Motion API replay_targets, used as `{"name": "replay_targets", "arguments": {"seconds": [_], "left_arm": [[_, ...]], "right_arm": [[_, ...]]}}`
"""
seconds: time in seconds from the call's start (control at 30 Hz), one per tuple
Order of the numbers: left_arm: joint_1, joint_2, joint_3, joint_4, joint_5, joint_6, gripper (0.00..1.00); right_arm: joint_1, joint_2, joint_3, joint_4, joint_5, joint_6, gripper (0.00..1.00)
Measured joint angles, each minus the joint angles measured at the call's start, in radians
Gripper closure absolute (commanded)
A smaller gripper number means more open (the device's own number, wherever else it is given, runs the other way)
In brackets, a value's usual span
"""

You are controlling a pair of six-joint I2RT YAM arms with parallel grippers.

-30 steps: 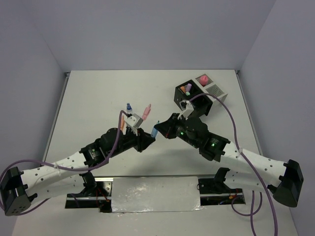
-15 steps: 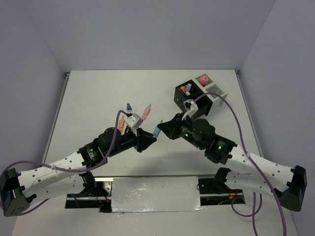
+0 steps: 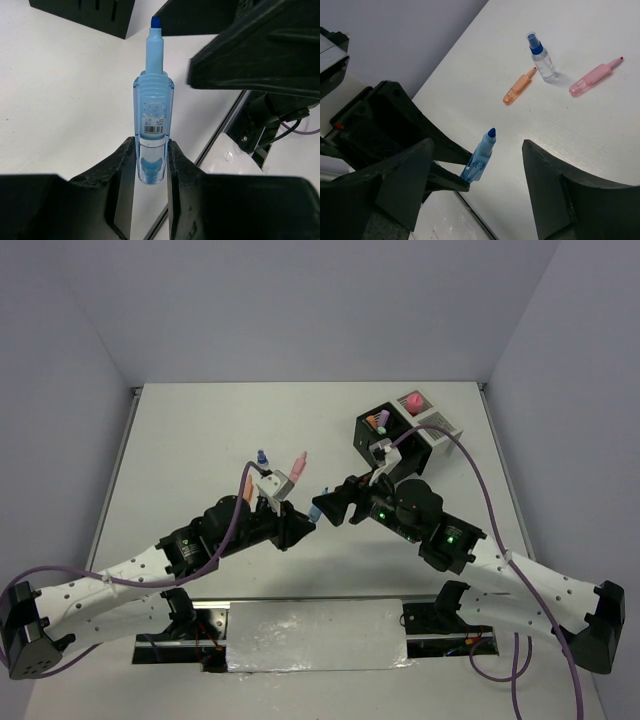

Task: Sort the stationery into containers
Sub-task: Close the pen cap on the pen.

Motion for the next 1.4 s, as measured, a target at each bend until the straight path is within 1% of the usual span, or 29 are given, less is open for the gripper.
{"name": "replay_targets", "arguments": {"seconds": [0.17,0.27,0.33,0.4,0.43,0.47,0.67,0.8,1.1,1.13,1.2,1.3,1.4], "left_arm": [[0.0,0.001,0.004,-0.011,-0.01,-0.014,1.0],[0.0,0.0,0.004,-0.011,-0.01,-0.036,1.0],[0.0,0.001,0.009,-0.013,-0.006,-0.042,1.0],[0.0,0.004,0.027,-0.024,-0.003,-0.049,1.0],[0.0,0.008,0.038,-0.024,0.0,-0.052,1.0],[0.0,0.011,0.047,-0.024,0.004,-0.053,1.0],[0.0,0.016,0.066,-0.026,0.022,-0.055,1.0],[0.0,0.035,0.067,-0.027,0.029,-0.054,1.0],[0.0,0.087,0.067,-0.063,0.028,-0.055,1.0],[0.0,0.087,0.067,-0.065,0.028,-0.055,1.0],[0.0,0.087,0.07,-0.071,0.028,-0.054,1.0],[0.0,0.086,0.074,-0.074,0.028,-0.052,1.0],[0.0,0.08,0.074,-0.073,0.028,-0.051,1.0]], "right_arm": [[0.0,-0.049,0.0,-0.006,0.0,-0.01,0.2],[0.0,-0.085,-0.001,-0.002,0.0,-0.013,0.23],[0.0,-0.093,-0.004,0.006,-0.007,-0.015,0.33],[0.0,-0.083,-0.007,0.016,-0.023,-0.023,0.4],[0.0,-0.074,-0.007,0.019,-0.028,-0.027,0.4],[0.0,-0.061,-0.007,0.021,-0.031,-0.032,0.4],[0.0,-0.032,-0.007,0.013,-0.014,-0.052,0.32],[0.0,-0.023,-0.006,0.032,-0.032,-0.064,0.33],[0.0,0.002,0.0,0.095,-0.196,-0.077,0.34],[0.0,0.003,0.0,0.098,-0.212,-0.075,0.33],[0.0,0.002,0.0,0.101,-0.231,-0.069,0.29],[0.0,-0.014,0.001,0.082,-0.207,-0.053,0.28],[-0.013,-0.047,0.022,-0.006,-0.092,-0.007,0.27]]}}
